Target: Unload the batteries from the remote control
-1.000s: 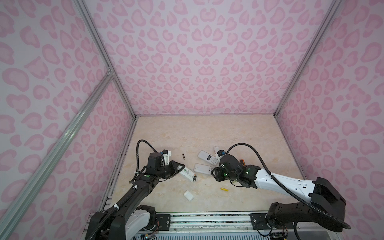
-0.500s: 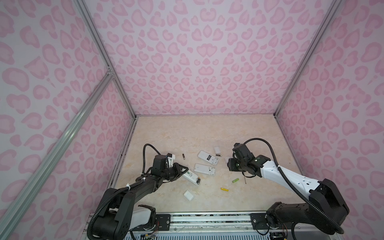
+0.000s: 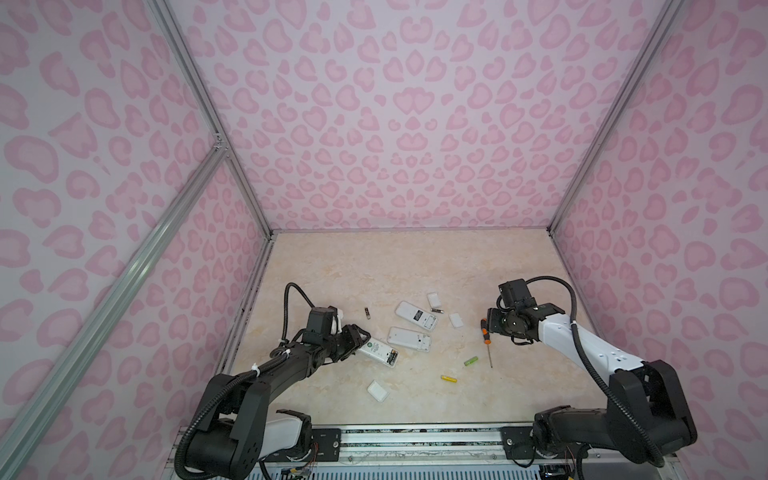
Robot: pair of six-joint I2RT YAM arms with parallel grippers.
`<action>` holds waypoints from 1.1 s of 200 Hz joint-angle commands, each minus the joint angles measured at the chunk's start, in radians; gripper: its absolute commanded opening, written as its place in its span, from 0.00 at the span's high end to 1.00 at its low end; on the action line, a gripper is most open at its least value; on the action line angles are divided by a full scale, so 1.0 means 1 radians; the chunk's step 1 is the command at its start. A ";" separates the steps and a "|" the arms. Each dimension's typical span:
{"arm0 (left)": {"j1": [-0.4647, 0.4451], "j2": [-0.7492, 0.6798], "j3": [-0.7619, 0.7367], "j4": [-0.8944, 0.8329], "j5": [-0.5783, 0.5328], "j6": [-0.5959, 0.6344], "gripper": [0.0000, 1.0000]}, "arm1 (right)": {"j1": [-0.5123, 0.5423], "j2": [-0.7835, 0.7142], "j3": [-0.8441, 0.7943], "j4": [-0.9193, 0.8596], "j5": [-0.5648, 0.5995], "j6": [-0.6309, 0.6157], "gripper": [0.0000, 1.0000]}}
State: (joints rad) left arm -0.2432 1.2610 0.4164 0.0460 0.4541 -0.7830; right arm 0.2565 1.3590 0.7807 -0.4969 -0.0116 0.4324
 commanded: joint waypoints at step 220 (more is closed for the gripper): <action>-0.196 -0.253 0.223 -0.349 -0.347 0.229 0.03 | 0.039 0.186 0.002 0.103 -0.071 0.011 0.91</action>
State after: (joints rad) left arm -0.4088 1.0397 0.6155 -0.3084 0.1509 -0.5869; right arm 0.2928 1.5692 0.7944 -0.3660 -0.0731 0.4175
